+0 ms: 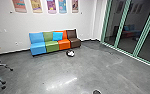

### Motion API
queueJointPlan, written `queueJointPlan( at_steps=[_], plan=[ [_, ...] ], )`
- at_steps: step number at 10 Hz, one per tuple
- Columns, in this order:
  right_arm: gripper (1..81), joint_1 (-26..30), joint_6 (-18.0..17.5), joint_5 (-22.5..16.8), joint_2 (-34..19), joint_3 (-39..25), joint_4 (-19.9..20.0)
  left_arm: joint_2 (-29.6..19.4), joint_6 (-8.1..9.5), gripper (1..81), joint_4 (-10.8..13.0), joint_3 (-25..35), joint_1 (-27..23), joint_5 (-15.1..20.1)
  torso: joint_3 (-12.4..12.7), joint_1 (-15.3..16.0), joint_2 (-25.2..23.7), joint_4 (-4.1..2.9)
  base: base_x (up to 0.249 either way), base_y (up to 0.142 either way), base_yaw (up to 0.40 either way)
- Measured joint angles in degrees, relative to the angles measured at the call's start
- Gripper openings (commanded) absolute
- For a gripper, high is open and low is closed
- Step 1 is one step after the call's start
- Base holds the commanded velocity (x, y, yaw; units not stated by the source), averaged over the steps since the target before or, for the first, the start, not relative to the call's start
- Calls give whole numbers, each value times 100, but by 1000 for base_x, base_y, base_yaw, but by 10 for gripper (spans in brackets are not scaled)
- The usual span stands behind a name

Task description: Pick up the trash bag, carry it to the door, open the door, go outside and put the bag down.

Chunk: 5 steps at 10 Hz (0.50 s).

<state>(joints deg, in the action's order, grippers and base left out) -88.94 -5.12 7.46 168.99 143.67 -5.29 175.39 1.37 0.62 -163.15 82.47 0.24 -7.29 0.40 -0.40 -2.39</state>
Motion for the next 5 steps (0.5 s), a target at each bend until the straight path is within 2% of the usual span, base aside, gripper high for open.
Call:
queueJointPlan(
  at_steps=[5],
  plan=[
    [811,-15,-6,52,0,7,0,20,-2,811,1,0,-9,-4,0,2,0,0,193,0,0]
  ],
)
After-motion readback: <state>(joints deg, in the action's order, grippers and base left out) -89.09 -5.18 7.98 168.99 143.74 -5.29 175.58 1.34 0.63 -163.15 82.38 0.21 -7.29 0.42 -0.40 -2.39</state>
